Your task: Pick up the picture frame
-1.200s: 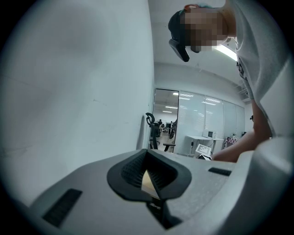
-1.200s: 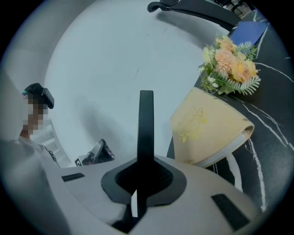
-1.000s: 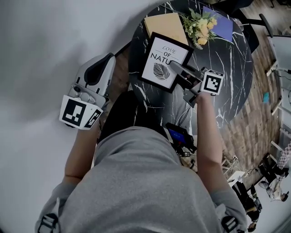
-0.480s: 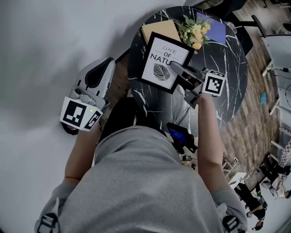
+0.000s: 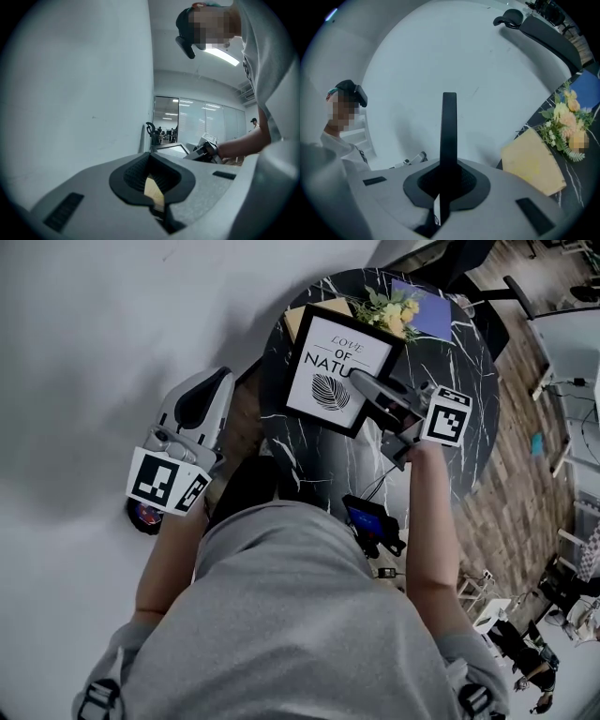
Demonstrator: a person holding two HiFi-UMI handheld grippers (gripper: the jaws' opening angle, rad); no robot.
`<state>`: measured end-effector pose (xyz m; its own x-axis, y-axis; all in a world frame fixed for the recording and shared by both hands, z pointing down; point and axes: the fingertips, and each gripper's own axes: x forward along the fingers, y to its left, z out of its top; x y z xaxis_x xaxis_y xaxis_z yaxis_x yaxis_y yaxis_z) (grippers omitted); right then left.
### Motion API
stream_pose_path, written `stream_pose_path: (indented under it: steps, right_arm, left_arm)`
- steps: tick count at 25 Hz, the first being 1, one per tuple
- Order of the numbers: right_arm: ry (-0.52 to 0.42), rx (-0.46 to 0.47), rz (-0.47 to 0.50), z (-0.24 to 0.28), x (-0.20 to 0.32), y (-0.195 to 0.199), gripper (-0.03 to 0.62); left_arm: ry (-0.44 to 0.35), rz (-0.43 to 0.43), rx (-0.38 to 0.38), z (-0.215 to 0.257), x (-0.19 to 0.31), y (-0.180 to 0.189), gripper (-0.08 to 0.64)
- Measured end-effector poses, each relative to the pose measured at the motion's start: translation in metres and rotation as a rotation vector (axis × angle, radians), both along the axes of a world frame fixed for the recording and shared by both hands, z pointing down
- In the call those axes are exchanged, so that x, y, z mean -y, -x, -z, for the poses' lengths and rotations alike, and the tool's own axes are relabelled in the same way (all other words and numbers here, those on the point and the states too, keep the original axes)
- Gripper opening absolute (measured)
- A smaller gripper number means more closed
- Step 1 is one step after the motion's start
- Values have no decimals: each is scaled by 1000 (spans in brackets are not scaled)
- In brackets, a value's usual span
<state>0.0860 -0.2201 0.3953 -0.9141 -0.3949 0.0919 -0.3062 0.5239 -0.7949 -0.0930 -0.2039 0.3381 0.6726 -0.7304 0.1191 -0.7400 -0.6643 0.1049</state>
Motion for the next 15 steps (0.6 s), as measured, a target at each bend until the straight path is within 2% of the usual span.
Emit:
stream_pose_path:
  steps: [15]
  right_arm:
    - [-143, -13, -13, 66, -12, -5, 31]
  left_arm:
    - [-50, -14, -18, 16, -13, -2, 6]
